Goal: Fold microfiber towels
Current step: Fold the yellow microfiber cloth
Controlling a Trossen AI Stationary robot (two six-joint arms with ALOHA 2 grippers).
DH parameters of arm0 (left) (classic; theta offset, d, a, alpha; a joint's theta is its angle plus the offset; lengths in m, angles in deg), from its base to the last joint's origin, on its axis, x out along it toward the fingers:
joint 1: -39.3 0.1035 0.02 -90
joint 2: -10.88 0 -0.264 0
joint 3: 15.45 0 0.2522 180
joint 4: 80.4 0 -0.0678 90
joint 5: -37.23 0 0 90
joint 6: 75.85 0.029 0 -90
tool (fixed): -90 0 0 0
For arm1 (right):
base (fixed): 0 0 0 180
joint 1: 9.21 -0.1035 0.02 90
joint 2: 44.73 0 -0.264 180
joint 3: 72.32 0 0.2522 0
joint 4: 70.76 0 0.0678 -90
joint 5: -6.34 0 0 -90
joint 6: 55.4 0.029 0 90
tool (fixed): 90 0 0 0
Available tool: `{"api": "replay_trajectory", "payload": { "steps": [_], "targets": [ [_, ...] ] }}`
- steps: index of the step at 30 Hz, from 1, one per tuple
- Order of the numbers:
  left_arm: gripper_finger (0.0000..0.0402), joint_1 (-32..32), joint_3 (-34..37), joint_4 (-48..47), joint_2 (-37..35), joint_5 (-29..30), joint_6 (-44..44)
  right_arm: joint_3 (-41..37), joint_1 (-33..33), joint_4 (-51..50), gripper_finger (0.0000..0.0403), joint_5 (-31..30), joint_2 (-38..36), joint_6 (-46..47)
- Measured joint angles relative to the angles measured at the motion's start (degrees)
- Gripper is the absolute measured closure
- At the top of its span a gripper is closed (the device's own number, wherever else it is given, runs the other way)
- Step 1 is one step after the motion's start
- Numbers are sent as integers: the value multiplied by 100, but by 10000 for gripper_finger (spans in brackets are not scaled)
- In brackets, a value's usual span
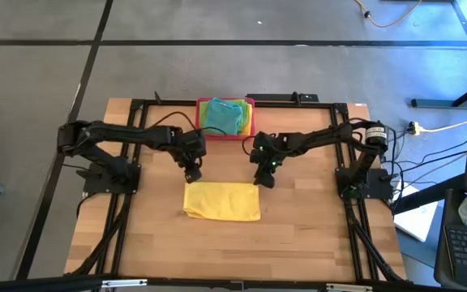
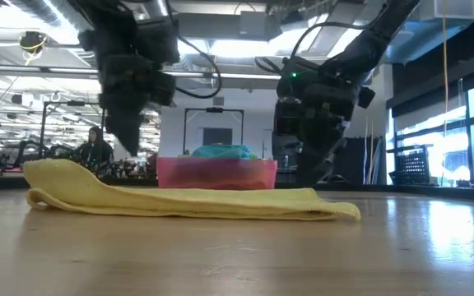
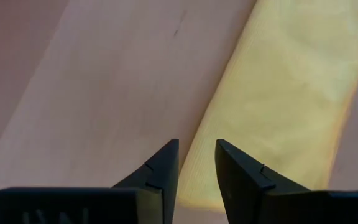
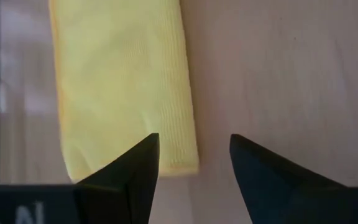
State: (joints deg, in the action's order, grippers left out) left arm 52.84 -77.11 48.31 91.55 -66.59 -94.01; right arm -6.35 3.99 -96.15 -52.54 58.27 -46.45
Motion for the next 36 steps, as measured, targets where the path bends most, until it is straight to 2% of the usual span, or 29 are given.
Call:
{"api": "replay_trajectory", "payload": {
  "steps": [4,9,15,22,27,31,36],
  "targets": [
    [305,79,-4,247,109,-219,-5,4,-92,385,204,-15,0,473],
    [305,-22,-4,959,128,-158,25,-6,-267,294,207,-47,142,436],
    [305,-32,-4,1268,126,-110,74,22,-441,396,227,647,519,1109],
    [305,-242,-4,1401,126,20,-65,-15,-814,227,256,1672,573,2062],
    [305,-435,-4,1557,126,152,-775,-15,-1236,248,270,1950,577,2477],
    [305,-747,-4,1689,126,394,-1721,-20,-1550,595,279,2655,588,2675],
    [305,-1385,-4,2077,126,1141,-2699,-15,-1737,840,295,3243,543,1733]
  ]
}}
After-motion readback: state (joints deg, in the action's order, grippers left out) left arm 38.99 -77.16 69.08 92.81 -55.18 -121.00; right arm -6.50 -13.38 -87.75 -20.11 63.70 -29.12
